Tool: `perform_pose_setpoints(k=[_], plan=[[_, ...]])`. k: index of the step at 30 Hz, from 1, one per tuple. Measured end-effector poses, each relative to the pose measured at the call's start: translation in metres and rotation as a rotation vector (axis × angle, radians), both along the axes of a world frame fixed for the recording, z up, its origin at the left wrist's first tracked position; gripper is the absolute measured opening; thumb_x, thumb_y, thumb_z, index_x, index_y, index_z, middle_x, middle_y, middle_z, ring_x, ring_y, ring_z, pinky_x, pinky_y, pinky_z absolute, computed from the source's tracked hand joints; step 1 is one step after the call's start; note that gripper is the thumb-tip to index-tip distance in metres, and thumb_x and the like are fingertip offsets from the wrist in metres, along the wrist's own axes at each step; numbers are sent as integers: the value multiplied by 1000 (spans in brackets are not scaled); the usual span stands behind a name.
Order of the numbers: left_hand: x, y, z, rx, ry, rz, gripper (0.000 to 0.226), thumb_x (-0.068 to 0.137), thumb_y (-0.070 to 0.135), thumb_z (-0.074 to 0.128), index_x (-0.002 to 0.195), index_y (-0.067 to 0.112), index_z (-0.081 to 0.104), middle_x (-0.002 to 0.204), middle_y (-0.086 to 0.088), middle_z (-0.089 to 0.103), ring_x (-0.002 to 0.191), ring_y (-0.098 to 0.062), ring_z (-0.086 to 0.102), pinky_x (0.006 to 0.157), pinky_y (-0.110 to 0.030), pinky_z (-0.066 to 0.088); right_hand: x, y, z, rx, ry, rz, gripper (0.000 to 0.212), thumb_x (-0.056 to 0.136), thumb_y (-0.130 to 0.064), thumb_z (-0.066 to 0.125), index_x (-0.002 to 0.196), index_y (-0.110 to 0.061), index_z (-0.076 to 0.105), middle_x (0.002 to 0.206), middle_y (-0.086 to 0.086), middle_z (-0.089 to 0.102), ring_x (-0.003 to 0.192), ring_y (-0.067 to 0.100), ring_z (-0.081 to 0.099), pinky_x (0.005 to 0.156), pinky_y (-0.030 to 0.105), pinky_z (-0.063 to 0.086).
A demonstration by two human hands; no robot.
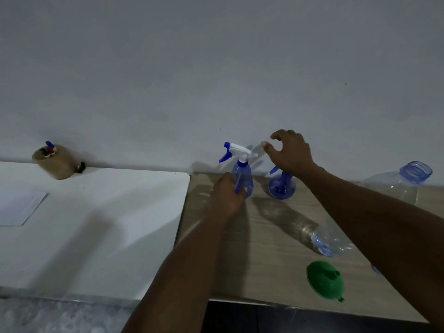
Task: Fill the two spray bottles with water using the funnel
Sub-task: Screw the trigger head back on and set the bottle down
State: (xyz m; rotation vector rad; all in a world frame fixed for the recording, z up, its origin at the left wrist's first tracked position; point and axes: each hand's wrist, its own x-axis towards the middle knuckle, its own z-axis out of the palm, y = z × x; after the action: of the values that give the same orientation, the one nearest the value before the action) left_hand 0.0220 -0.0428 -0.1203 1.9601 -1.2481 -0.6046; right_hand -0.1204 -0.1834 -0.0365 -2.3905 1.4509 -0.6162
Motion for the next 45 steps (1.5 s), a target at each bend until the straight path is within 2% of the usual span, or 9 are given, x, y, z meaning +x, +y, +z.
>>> perform_pose_setpoints(k=[2,5,10,15,19,22,26,37,45], plan=[[-7,6,-3,8,-21,-32,26,89,24,68,111,14,59,87,7,60,77,-7,56,76,-19,46,-10,0,-1,129,186,-20,58,85,-54,61,136,-25,51,140,8,52,129,31,46,103,48,37],[-20,15,-7,70,33,-69,31,86,24,73,113,14,60,87,5,62,79,-9,57,74,-17,42,-21,5,-14,283,407,20,60,79,-42,71,132,-27,48,132,7,52,121,31,49,99,49,40],[-42,34,-3,136,39,-169,46,85,28,73,125,14,55,95,1,60,92,-18,62,75,-21,37,-34,24,-23,153,467,76,33,84,-10,65,115,-15,59,116,9,58,105,30,57,85,44,53],[-58,56,4,162,27,-216,60,85,28,75,137,13,48,123,-4,59,110,-20,59,81,-20,36,-46,52,-10,148,481,114,30,84,-13,68,112,-18,59,109,7,63,96,28,62,72,36,49],[-72,72,4,102,54,-231,70,74,34,84,132,14,50,130,-3,58,115,-23,58,95,-34,48,-54,88,-2,122,460,201,30,84,-20,69,112,-19,58,108,7,64,95,27,63,74,37,51],[-78,87,2,182,-22,-255,89,71,48,83,144,20,41,136,0,52,121,-20,55,92,-28,44,-59,116,-6,94,463,243,28,84,-25,67,110,-19,58,107,5,64,95,28,63,73,36,50],[-85,108,-5,198,-48,-277,80,72,50,81,140,26,45,126,4,58,105,-10,59,80,-20,39,-62,145,-18,86,443,289,26,84,-29,65,108,-23,58,108,4,65,96,29,63,73,37,50],[-92,135,-18,214,25,-201,54,72,37,85,118,22,60,113,3,66,104,-17,63,90,-34,50,-58,185,-46,93,307,337,34,89,-31,61,118,-17,50,109,5,59,92,26,59,76,38,50],[-92,144,-3,222,-139,-192,33,97,34,59,127,22,56,120,2,63,96,-8,53,65,-4,28,-58,197,-60,60,218,269,35,91,-24,66,116,-12,45,111,9,55,86,19,52,71,31,47]])
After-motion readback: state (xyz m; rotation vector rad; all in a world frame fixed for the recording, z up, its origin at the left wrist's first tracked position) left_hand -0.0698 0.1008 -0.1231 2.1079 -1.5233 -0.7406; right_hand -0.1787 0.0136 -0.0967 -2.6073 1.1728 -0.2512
